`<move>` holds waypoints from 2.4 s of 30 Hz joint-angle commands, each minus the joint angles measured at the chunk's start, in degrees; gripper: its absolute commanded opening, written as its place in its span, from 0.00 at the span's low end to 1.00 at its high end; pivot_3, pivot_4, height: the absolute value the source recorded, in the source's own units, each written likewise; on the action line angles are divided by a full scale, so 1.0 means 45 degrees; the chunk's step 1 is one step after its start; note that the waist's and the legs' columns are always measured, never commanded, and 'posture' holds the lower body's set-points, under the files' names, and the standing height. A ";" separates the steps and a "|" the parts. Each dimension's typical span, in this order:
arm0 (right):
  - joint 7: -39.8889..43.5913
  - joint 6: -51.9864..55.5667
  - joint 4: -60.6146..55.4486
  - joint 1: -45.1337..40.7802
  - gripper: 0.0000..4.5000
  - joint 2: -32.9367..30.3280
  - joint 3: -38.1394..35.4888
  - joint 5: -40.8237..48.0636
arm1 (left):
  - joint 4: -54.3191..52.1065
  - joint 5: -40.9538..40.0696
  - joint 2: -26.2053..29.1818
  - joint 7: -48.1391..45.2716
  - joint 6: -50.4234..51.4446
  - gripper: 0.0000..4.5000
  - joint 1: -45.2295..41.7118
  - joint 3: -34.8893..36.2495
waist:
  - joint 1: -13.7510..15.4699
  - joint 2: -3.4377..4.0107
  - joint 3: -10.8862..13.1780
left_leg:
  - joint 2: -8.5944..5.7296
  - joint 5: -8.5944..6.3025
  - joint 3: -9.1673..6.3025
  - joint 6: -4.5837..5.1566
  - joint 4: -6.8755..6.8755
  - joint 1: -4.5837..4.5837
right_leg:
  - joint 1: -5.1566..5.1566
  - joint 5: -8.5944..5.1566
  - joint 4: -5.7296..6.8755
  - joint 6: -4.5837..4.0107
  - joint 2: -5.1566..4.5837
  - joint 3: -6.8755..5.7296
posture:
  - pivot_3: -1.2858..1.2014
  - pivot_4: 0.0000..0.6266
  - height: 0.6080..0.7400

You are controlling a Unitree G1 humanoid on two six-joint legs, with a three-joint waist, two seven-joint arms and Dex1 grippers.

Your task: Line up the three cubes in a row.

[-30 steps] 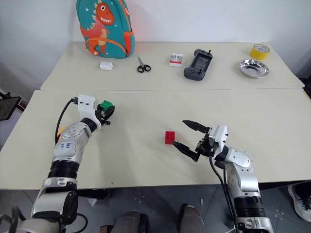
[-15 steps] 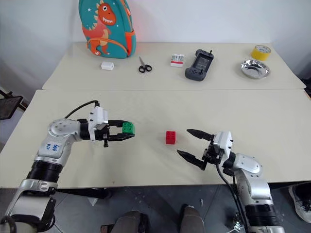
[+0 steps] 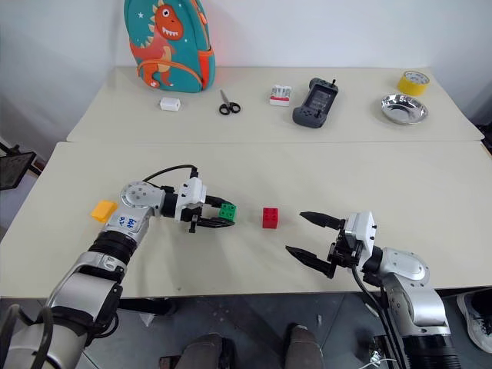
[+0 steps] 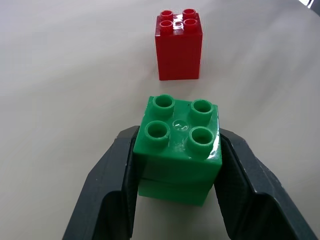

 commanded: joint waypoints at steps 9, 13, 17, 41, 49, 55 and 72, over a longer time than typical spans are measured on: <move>0.0305 0.0254 0.0040 -0.0611 1.00 -0.0029 -0.0037 0.0337 | -0.1894 -0.1508 0.1135 -0.1536 0.2962 1.00 0.0810 0.1239 | -0.0042 -0.0003 0.0002 | 0.0001 0.0001 -0.0003 0.0000 -0.0001 -0.0002 | -0.0004 0.0000 0.0005 0.0000 0.0000 0.0000 | 0.52 0.24 1.00; 0.0442 0.0294 0.0116 -0.1005 1.00 0.0010 -0.0111 0.0510 | -0.4611 -0.2577 0.2228 -0.1513 0.4404 1.00 0.1999 0.2192 | -0.0078 -0.0003 0.0002 | 0.0004 0.0001 -0.0006 -0.0002 -0.0011 0.0001 | -0.0013 0.0000 0.0016 0.0000 0.0000 0.0000 | 0.52 0.24 1.00; 0.0582 0.0288 0.0088 -0.1355 1.00 0.0117 -0.0015 0.0642 | -0.8307 -0.3865 0.3199 0.0292 0.6185 1.00 0.4260 0.4323 | -0.0076 -0.0004 0.0003 | 0.0008 0.0001 -0.0013 -0.0002 -0.0004 -0.0001 | -0.0011 0.0000 0.0017 0.0000 -0.0002 0.0004 | 0.52 0.24 1.00; 0.2035 -0.0509 0.1213 -0.3098 1.00 0.1268 0.0863 0.0507 | -1.5179 -0.5798 -0.0468 0.9297 0.7263 1.00 1.4831 1.2105 | 0.0039 -0.0049 -0.0018 | 0.0019 -0.0013 -0.0023 -0.0003 0.0009 0.0014 | 0.0000 -0.0008 0.0027 -0.0019 -0.0007 0.0013 | 0.52 0.24 1.00; 0.2089 -0.0176 0.1322 -0.3428 1.00 0.1185 0.1014 0.0431 | -1.4450 -0.7018 0.5101 0.9245 1.4459 1.00 1.2513 1.0644 | -0.0056 -0.0060 -0.0015 | 0.0019 -0.0012 -0.0014 -0.0010 -0.0008 0.0018 | -0.0020 -0.0009 0.0056 -0.0023 -0.0005 0.0017 | 0.52 0.24 1.00; 0.2059 -0.0310 0.1367 -0.3307 1.00 0.1296 0.1074 0.0270 | -1.1174 -0.6453 0.9035 0.8555 1.7337 1.00 0.8211 0.7670 | -0.0011 -0.0033 -0.0002 | 0.0018 -0.0011 0.0005 -0.0019 -0.0028 0.0025 | -0.0035 -0.0014 0.0058 -0.0028 -0.0001 0.0023 | 0.52 0.24 1.00; 0.1018 -0.0220 0.0015 -0.2274 1.00 0.1345 0.0968 0.0209 | -0.5903 -0.2942 0.8922 0.5756 1.7685 1.00 0.1917 0.0672 | -0.0375 -0.0028 0.0006 | 0.0020 -0.0003 0.0037 -0.0056 -0.0057 0.0013 | -0.0074 -0.0017 0.0067 -0.0023 0.0026 0.0025 | 0.52 0.24 1.00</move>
